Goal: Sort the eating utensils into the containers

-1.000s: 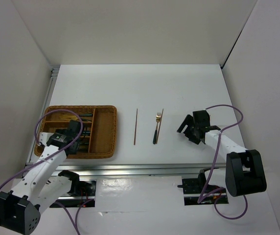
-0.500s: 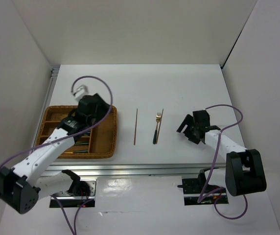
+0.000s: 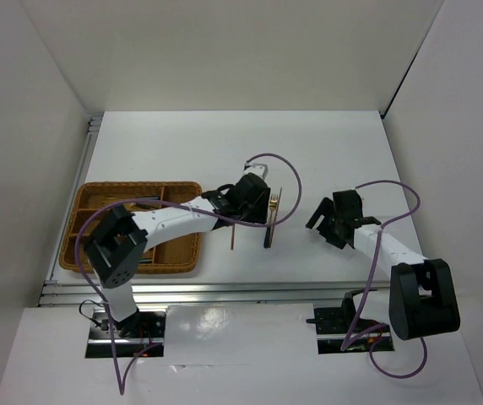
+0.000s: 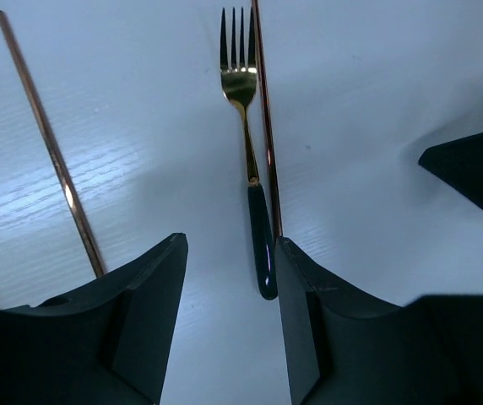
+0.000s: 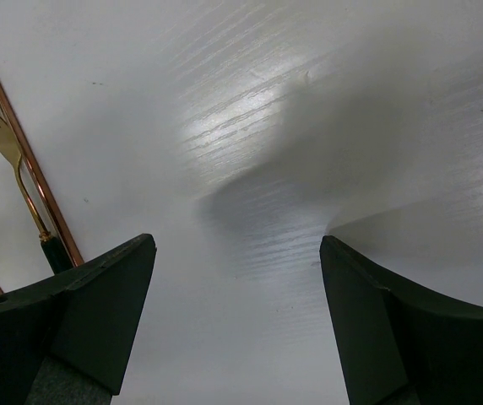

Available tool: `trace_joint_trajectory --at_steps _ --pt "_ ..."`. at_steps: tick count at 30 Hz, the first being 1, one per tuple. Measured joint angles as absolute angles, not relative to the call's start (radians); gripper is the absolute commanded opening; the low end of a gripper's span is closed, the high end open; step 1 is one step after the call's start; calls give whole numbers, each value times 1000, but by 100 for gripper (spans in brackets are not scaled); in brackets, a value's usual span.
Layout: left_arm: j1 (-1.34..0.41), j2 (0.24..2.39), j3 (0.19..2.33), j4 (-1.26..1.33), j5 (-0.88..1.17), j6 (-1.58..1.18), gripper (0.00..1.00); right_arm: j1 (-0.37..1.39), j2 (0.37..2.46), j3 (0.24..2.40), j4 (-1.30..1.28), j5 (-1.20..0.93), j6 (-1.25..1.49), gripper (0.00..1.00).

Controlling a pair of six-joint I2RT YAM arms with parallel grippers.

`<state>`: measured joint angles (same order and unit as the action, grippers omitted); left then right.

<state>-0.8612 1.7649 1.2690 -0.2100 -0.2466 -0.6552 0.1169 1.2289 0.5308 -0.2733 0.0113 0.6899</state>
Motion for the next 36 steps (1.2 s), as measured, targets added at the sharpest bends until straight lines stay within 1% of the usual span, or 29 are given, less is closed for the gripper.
trace_joint_trajectory --at_steps 8,12,17,31,34,36 --pt "-890 1899 1362 -250 -255 -626 53 117 1220 531 -278 24 690 86" --pt "-896 1943 1391 -262 -254 -625 53 117 1220 531 -279 26 690 86" --pt "-906 1990 1427 -284 -254 -624 50 117 1220 531 -279 30 690 86" --pt "-915 2070 1485 -335 -249 -624 50 117 1220 531 -280 39 690 86" --pt "-915 2080 1495 -347 -249 -624 49 117 1220 531 -280 39 690 86" --pt "-916 2089 1508 -361 -257 -626 46 117 1220 531 -280 39 690 86"
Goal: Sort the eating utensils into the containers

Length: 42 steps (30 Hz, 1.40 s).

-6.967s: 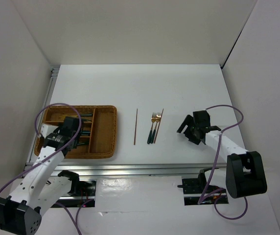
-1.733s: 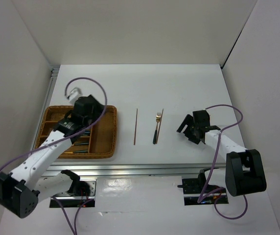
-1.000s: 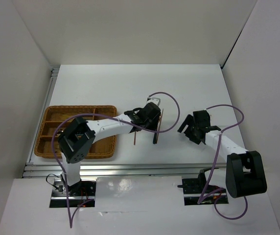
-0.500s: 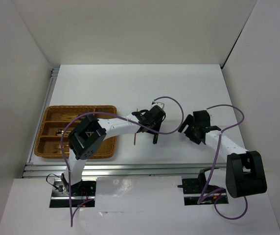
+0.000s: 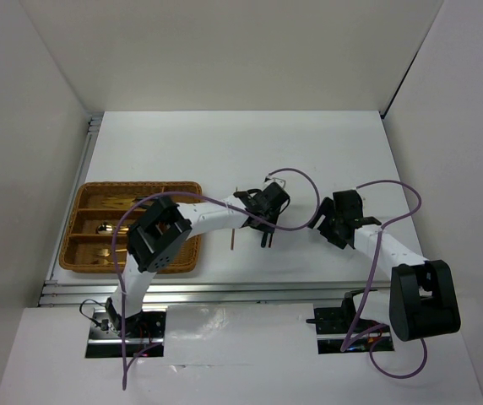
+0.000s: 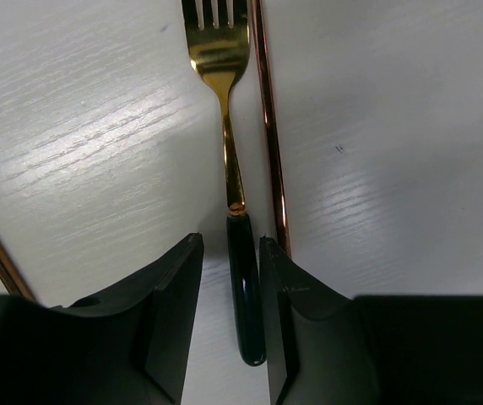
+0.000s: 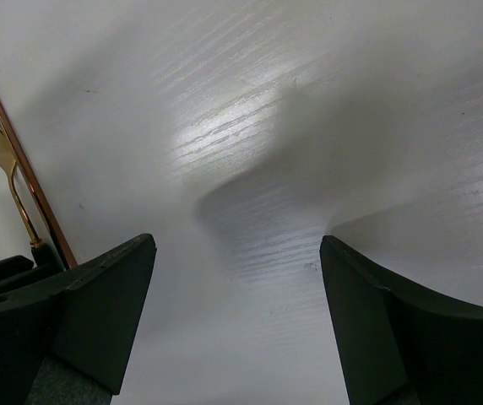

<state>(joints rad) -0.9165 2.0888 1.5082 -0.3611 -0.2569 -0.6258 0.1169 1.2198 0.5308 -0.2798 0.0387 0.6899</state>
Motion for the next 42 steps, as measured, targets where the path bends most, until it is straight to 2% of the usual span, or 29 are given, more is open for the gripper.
trace_joint_trajectory --at_steps 6,15,22,26,33,42 --pt "-925 2126 1562 -411 -294 -630 42 117 1220 530 -280 39 690 86" --pt "-926 2146 1592 -442 -337 -658 25 117 1220 530 -280 39 690 86" --pt "-925 2109 1530 -427 -399 -742 23 117 1220 530 -280 39 690 86" --pt "-892 1990 1384 -424 -420 -809 23 117 1220 530 -281 39 690 86" --pt "-791 1651 1181 -395 -515 -934 23 117 1220 530 -281 38 690 86" --pt "-628 1222 863 -367 -610 -1243 23 117 1220 529 -280 36 690 86"
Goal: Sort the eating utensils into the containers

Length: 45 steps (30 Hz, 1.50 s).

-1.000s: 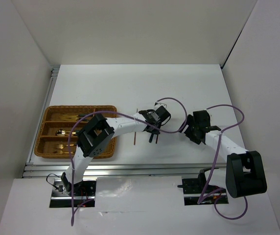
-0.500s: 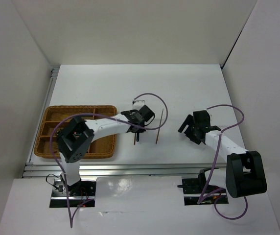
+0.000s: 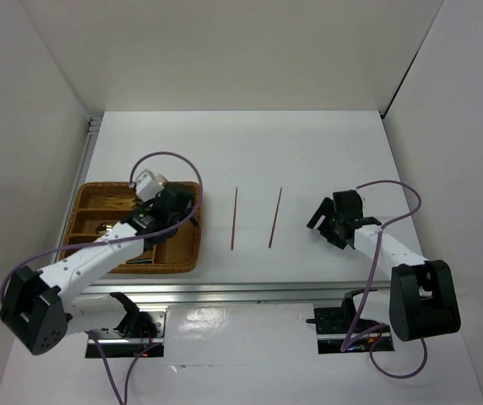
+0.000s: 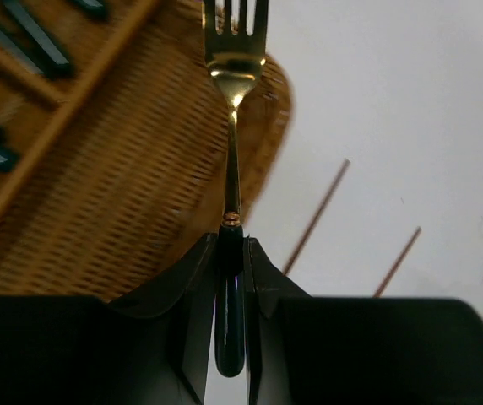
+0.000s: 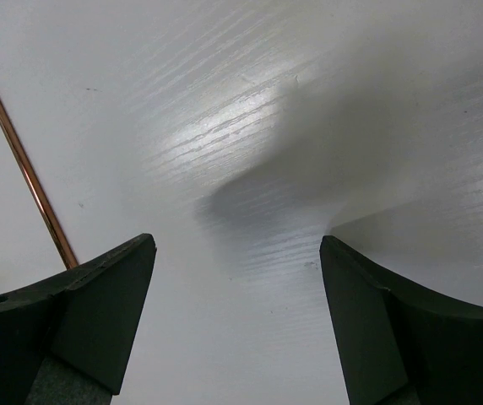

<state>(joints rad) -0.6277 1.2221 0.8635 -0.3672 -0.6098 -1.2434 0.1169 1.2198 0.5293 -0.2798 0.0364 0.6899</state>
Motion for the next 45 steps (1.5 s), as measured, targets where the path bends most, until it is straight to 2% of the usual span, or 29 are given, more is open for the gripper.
trace_joint_trajectory --at_steps 5,11,23,29,33,37,38,39,42,45 --pt "-570 1061 749 -548 -696 -1535 23 117 1221 529 -278 26 690 86" --pt "-504 998 741 -796 -760 -1839 23 117 1230 529 -275 17 690 86" --pt "-370 938 721 -1010 -762 -1968 23 117 1232 529 -273 14 690 86" --pt "-344 910 687 -1042 -763 -1971 32 117 1233 529 -270 14 690 86" --pt "-337 885 660 -1039 -767 -1971 42 117 1233 529 -270 14 690 86" --pt "-337 887 654 -1027 -767 -1972 59 117 1233 529 -270 14 690 86" --pt "-337 889 654 -1024 -766 -1971 67 117 1233 529 -270 14 690 86" --pt "-337 894 654 -1023 -766 -1970 71 117 1233 529 -270 14 690 86" --pt "-336 913 659 -1017 -765 -1959 79 117 1233 529 -270 14 690 86" --pt "-336 921 689 -989 -760 -1855 80 117 1233 529 -270 14 690 86"
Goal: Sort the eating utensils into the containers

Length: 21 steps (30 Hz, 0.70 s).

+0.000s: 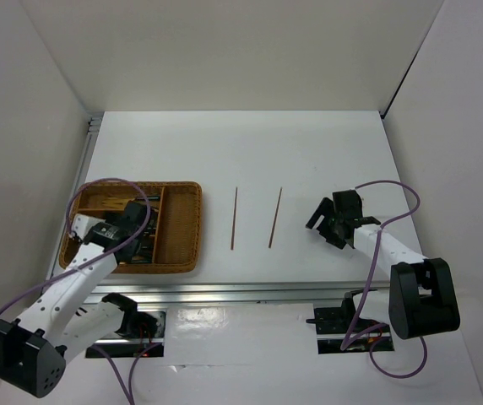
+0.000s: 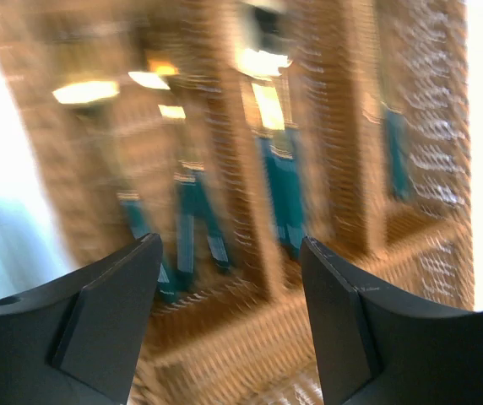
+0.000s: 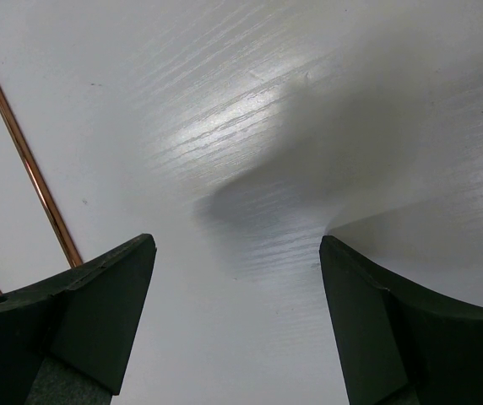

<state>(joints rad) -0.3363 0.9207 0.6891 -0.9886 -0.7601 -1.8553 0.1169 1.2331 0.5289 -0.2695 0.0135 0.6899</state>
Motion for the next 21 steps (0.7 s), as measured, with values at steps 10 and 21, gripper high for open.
trace_joint_trajectory --at_steps 10,21 --pt "-453 1047 884 -390 -457 -987 73 117 1240 529 -251 -4 690 86" --pt "-772 1618 1243 -308 -361 -666 68 117 1242 529 -246 -11 690 86"
